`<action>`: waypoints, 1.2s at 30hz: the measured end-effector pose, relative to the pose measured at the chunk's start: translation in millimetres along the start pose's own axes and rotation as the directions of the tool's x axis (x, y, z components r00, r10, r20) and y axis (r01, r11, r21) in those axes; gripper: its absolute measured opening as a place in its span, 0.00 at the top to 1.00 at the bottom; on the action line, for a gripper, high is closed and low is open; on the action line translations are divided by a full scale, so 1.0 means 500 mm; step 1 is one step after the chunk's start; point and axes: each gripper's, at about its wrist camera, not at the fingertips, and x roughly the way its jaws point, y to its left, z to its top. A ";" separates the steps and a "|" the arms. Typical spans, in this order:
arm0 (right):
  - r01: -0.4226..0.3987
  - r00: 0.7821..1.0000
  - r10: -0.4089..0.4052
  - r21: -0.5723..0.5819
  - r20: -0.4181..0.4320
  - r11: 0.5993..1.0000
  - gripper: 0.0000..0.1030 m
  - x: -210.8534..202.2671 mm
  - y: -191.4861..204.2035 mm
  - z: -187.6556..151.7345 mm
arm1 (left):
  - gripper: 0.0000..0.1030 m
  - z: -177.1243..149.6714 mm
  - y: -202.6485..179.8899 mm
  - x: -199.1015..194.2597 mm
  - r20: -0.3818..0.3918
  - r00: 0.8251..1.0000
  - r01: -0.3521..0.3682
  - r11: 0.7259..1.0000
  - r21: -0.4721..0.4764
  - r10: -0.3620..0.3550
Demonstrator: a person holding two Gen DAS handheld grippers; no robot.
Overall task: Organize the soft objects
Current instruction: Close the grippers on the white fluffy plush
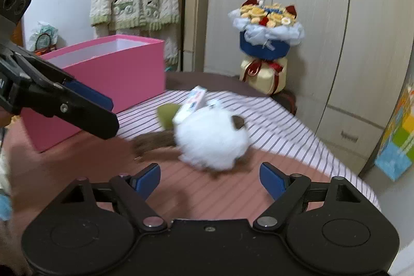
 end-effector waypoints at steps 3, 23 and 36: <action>-0.007 1.000 0.007 -0.036 0.012 0.999 0.15 0.029 -0.015 0.004 | 0.27 0.010 0.008 0.028 0.028 1.000 -0.007 0.999 -0.034 0.008; -0.150 0.986 0.142 -0.100 -0.086 0.984 0.10 0.141 -0.026 0.027 | 0.40 0.008 0.014 0.141 -0.014 1.000 -0.014 0.991 -0.132 0.013; -0.055 0.996 0.058 0.038 -0.070 0.998 0.30 0.100 -0.001 0.013 | 0.50 -0.005 -0.008 0.125 -0.031 1.000 -0.005 0.994 -0.109 0.002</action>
